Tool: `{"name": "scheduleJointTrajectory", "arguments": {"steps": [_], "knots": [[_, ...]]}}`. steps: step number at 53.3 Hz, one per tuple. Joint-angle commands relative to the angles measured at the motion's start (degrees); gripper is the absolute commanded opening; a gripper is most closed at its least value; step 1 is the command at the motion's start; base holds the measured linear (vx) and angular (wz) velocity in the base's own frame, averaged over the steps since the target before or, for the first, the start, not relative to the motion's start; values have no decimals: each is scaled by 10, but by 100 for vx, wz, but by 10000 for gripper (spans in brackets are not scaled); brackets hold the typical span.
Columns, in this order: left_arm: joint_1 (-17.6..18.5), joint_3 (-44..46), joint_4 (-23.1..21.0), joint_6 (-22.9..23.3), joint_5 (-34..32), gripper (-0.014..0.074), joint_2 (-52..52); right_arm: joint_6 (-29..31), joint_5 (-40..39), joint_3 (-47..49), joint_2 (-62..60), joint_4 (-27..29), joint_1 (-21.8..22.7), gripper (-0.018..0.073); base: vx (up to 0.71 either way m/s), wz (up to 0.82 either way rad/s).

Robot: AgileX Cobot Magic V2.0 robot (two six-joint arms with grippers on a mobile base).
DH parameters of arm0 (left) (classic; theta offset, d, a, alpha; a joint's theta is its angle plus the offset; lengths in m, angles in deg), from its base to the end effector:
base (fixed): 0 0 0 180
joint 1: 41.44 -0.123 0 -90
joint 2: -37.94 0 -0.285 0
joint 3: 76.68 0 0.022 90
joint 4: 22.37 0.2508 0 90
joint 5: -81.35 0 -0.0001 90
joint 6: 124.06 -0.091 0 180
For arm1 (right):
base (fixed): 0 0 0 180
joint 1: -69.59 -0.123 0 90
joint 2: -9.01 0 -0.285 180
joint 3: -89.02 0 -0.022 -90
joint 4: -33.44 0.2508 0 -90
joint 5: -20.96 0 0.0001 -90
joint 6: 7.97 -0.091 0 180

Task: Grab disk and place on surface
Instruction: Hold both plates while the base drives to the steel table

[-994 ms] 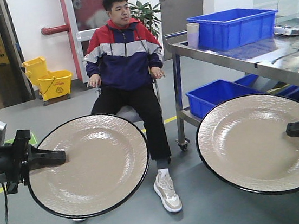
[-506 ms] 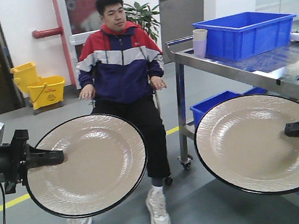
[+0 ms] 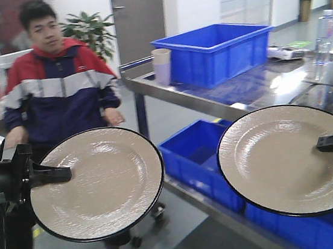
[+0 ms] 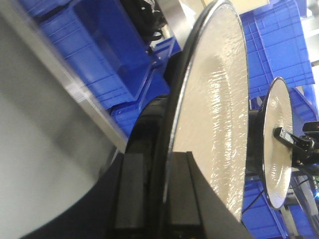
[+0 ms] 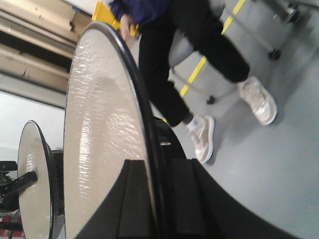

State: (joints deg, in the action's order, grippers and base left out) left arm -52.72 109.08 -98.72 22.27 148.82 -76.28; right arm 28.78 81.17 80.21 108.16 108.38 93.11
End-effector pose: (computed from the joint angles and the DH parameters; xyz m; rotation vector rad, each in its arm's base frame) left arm 0.3970 -0.0042 0.2945 -0.1629 2.2160 -1.4296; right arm 0.3305 -0.0606 0.3145 0.3980 2.1047 1.1398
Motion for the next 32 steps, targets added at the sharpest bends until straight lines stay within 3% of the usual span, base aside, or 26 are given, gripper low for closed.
{"name": "scheduleJointTrajectory", "arguments": {"steps": [1,32], "knots": [[3,20,-81,8,42,-8,35,-2,14,19,-29,71,3,-9,50,-48],[3,20,-81,8,42,-8,35,-2,12,19,-29,71,3,-9,45,-49]]}}
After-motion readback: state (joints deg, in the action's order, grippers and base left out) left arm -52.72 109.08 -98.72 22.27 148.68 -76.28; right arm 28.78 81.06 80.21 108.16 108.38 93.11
